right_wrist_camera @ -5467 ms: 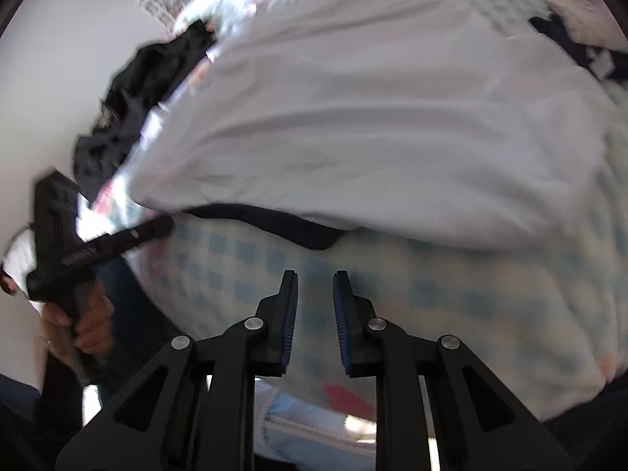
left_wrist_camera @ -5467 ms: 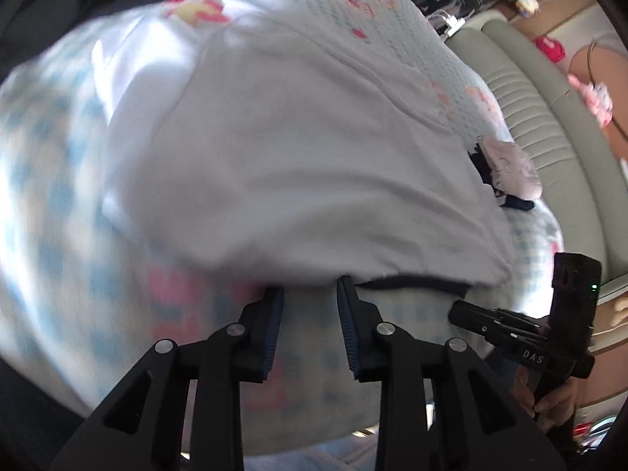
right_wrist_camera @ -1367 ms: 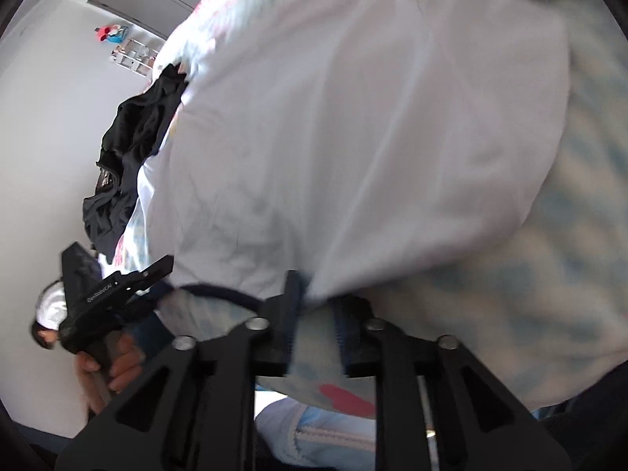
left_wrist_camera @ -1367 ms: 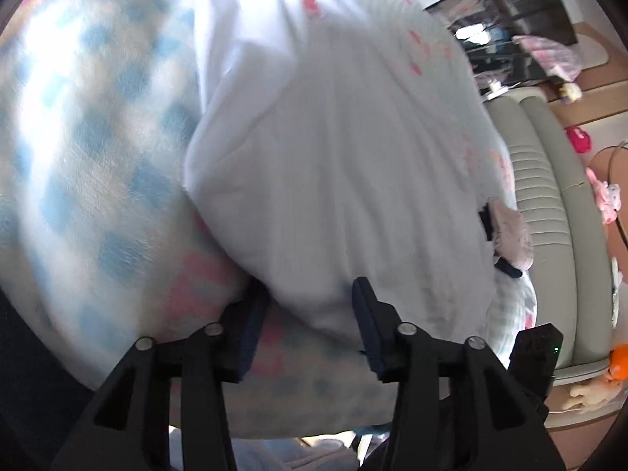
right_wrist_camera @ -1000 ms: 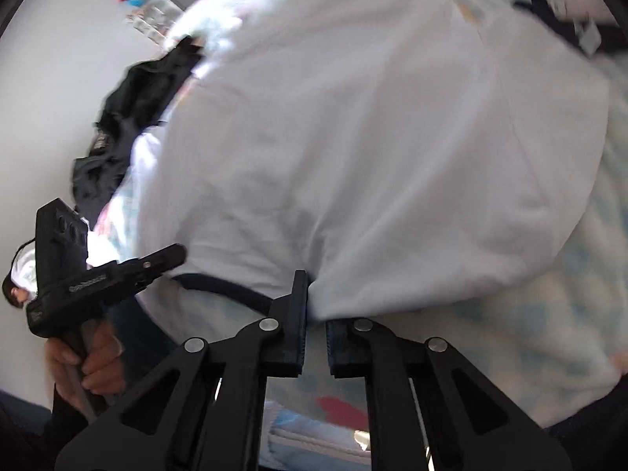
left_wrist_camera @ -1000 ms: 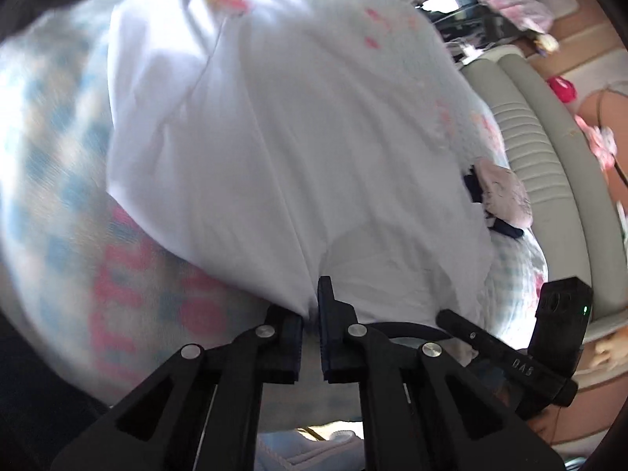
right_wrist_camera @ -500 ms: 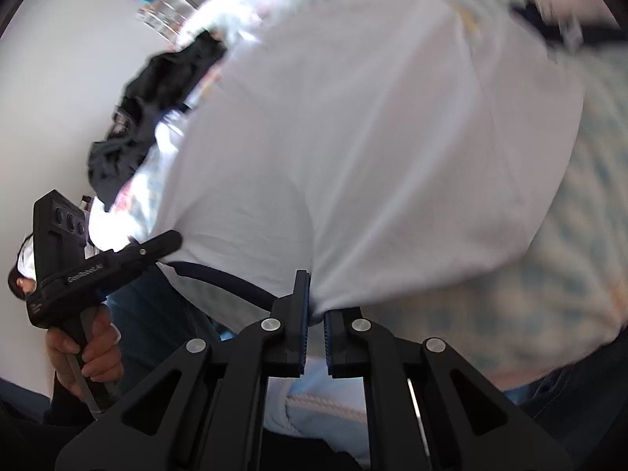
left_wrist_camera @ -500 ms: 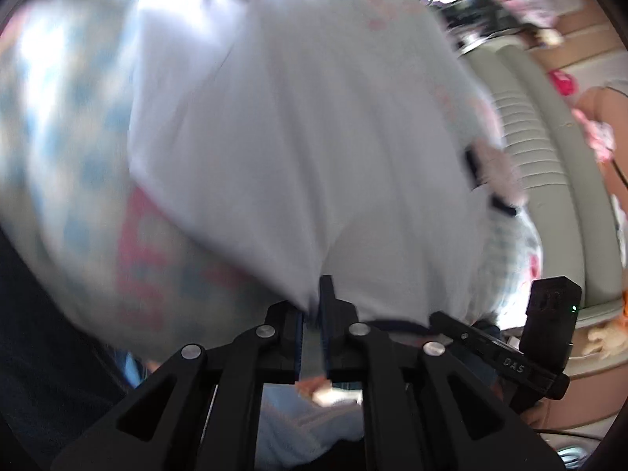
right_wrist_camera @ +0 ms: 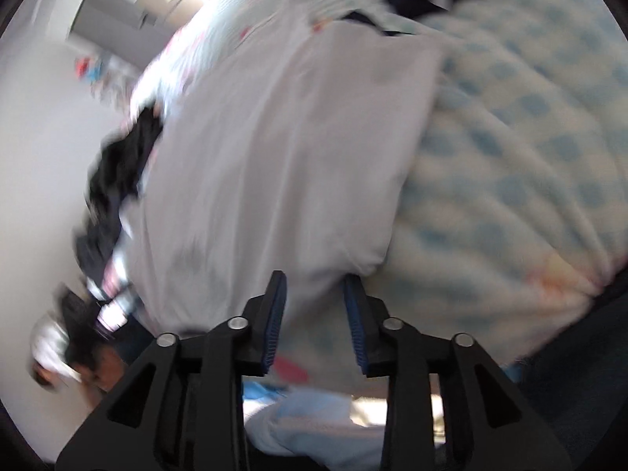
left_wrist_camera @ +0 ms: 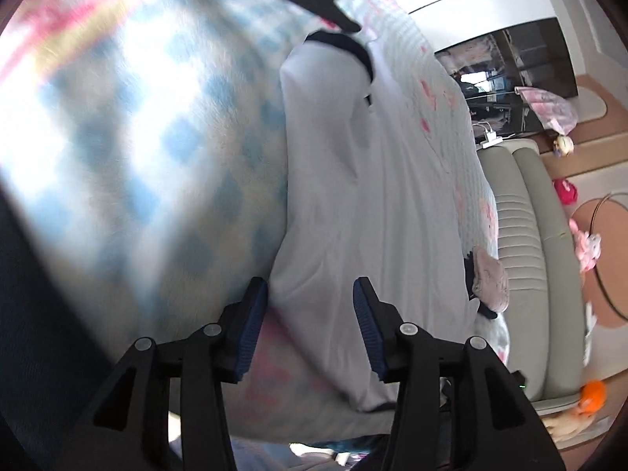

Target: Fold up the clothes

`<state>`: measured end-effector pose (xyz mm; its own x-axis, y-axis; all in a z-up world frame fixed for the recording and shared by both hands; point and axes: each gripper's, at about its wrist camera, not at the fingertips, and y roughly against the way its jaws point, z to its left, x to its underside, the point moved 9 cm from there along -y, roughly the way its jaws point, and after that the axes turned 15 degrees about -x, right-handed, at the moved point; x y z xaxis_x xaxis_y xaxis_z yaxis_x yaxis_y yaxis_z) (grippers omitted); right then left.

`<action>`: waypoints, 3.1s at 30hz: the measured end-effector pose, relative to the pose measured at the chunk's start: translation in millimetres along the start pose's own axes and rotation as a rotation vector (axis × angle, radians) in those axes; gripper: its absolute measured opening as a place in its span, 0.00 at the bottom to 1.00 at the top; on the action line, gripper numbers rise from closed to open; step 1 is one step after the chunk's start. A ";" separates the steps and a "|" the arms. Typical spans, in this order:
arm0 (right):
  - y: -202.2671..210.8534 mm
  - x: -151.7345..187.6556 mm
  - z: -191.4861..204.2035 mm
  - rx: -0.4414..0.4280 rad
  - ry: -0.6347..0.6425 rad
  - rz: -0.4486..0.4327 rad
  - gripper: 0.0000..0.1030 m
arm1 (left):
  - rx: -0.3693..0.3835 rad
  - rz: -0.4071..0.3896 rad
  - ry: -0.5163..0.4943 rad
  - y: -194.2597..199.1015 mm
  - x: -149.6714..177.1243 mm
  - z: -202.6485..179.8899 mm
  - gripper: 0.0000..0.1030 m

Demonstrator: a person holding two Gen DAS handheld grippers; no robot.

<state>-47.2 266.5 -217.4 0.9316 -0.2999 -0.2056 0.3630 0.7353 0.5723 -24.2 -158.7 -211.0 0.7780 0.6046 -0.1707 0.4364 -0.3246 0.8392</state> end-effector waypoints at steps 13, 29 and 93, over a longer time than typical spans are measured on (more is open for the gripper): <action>-0.6 -9.9 8.6 0.079 0.146 0.000 0.05 | -0.048 -0.129 -0.133 33.4 -6.7 -34.7 0.08; 63.4 -5.5 -16.4 0.177 0.120 -0.050 0.10 | -0.299 -0.178 -0.137 53.3 -13.2 -2.7 0.25; -18.6 49.5 46.8 0.137 0.277 0.167 0.21 | -0.377 -0.171 -0.746 -18.1 70.5 -114.3 0.06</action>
<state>-8.8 209.6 -201.0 0.9548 0.0078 -0.2972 0.2167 0.6662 0.7136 -28.9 -27.1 -179.2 0.8668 -0.0575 -0.4954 0.4985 0.0711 0.8640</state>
